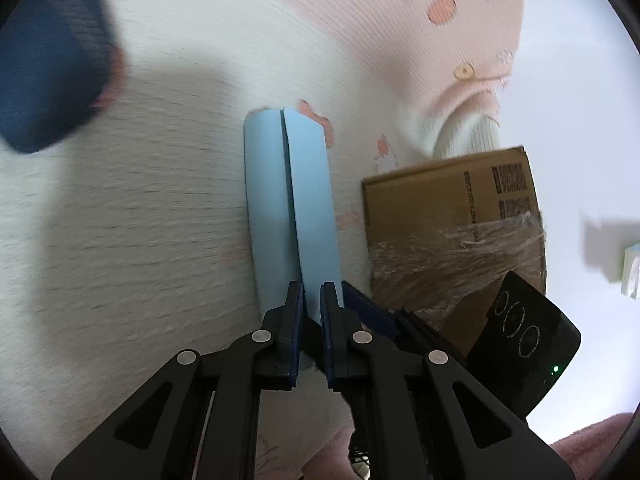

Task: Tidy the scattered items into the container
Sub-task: 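Close the right gripper on the light-blue LUCKY case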

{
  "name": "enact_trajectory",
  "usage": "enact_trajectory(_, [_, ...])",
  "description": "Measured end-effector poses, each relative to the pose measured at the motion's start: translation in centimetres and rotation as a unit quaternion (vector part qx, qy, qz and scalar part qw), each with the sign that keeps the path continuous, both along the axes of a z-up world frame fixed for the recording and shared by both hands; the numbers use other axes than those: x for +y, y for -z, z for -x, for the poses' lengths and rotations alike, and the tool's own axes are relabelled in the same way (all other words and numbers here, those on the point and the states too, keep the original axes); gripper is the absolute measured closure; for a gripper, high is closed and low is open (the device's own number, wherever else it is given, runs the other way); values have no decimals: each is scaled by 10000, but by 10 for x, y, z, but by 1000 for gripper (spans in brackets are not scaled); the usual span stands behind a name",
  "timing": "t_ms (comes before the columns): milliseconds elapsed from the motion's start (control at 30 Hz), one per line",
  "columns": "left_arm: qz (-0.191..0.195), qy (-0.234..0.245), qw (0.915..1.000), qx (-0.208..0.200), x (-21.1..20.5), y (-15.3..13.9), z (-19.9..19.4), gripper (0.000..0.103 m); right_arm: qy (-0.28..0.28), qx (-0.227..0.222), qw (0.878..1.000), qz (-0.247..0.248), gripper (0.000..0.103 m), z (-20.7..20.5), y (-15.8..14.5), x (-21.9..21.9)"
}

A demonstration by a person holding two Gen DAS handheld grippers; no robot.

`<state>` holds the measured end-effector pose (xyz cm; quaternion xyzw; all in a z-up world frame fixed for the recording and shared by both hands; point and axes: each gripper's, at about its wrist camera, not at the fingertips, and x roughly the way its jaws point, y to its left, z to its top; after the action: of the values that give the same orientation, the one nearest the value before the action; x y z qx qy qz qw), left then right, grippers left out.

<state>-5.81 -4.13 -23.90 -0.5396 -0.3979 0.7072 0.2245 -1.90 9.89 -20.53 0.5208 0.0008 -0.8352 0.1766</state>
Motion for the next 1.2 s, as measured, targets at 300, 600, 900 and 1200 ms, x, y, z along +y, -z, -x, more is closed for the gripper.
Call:
enact_trajectory(300, [-169, -403, 9988, -203, -29, 14, -9, 67, -148, -165, 9996, -160, 47, 9, 0, -11])
enact_trajectory(600, [-392, -719, 9965, -168, -27, 18, 8, 50, -78, -303, 9992, -258, 45, 28, 9, -18])
enact_trajectory(900, [-358, -557, 9976, -188, -17, 23, 18, 66, -70, -312, 9991, -284, 43, 38, 19, -23])
enact_trajectory(1200, [-143, -475, 9988, -12, -12, 12, 16, 68, -134, -308, 9992, -234, 44, 37, 14, -20])
